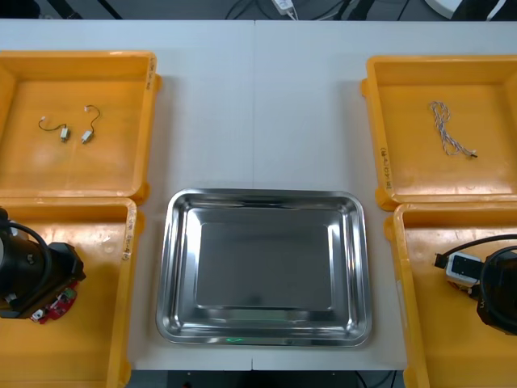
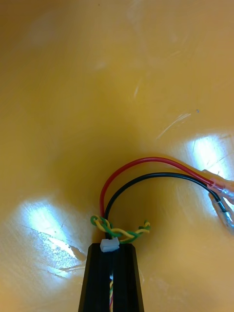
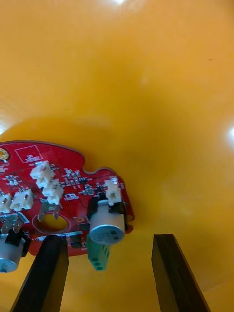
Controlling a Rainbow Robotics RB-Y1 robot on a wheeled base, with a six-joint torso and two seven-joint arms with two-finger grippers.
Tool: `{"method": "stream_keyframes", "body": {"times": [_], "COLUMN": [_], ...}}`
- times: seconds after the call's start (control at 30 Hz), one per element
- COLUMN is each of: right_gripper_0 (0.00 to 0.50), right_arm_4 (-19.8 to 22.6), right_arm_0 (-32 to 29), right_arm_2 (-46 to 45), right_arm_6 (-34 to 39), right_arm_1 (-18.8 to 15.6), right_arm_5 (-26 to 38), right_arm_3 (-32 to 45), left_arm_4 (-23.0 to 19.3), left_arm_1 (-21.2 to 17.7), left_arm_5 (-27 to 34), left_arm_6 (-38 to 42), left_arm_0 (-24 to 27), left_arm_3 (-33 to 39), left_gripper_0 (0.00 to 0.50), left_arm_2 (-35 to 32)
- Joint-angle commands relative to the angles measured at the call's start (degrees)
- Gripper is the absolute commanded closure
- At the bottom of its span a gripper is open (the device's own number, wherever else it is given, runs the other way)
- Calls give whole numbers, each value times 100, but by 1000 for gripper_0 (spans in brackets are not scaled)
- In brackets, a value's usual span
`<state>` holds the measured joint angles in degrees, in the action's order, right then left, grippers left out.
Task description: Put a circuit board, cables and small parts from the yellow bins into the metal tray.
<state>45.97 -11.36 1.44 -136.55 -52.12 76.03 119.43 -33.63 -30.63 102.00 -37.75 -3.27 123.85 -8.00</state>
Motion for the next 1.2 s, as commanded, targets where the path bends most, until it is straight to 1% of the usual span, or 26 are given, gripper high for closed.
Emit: {"method": "stream_keyframes", "body": {"times": [0.03, 0.23, 0.47, 0.5, 0.53, 0.57, 0.6, 0.63, 0.67, 0.77, 0.8, 0.93, 1.03, 1.2], "right_gripper_0": [500, 500, 500, 500, 500, 500, 500, 500, 500, 500, 500, 500, 500, 500], "right_arm_4": [61, 105, 281, 307, 334, 369, 387, 404, 474, 844, 1063, 1441, 1547, 1573], "right_arm_0": [-16, 187, 424, 433, 468, 494, 529, 556, 608, 784, 898, 1145, 1312, 1610], "right_arm_2": [15, -214, -530, -548, -583, -618, -653, -680, -741, -1058, -1251, -1664, -1937, -2227], "right_arm_6": [-3, 6, 6, 6, 6, 6, 15, 24, 32, 85, 103, 147, 208, 322], "right_arm_1": [-176, -176, -176, -176, -176, -176, -176, -176, -176, -176, -176, -176, -176, -176], "right_arm_5": [-53, 132, 738, 791, 861, 923, 993, 1055, 1186, 1652, 1933, 2470, 2768, 3199], "right_arm_3": [-16, -16, 28, 46, 63, 89, 116, 125, 169, 239, 256, 371, 503, 713], "left_arm_4": [94, 102, 155, 164, 173, 181, 181, 181, 190, 199, 217, 234, 243, 190], "left_arm_1": [83, 83, 83, 74, 83, 74, 74, 66, 66, 48, 48, 39, 39, -40], "left_arm_5": [-207, -269, -365, -392, -409, -418, -436, -436, -453, -489, -524, -559, -559, -559], "left_arm_6": [242, 206, 198, 180, 162, 154, 136, 119, 110, 92, 83, 66, 57, 48], "left_arm_0": [-333, -377, -421, -438, -456, -464, -473, -482, -473, -500, -526, -535, -535, -535], "left_arm_3": [42, 42, 42, 42, 42, 33, 42, 42, 42, 42, 42, 42, 42, 69], "left_gripper_0": [0, 0, 0, 39, 130, 233, 360, 440, 498, 500, 500, 500, 500, 500], "left_arm_2": [96, 158, 184, 184, 193, 193, 193, 193, 202, 202, 202, 202, 193, 149]}}
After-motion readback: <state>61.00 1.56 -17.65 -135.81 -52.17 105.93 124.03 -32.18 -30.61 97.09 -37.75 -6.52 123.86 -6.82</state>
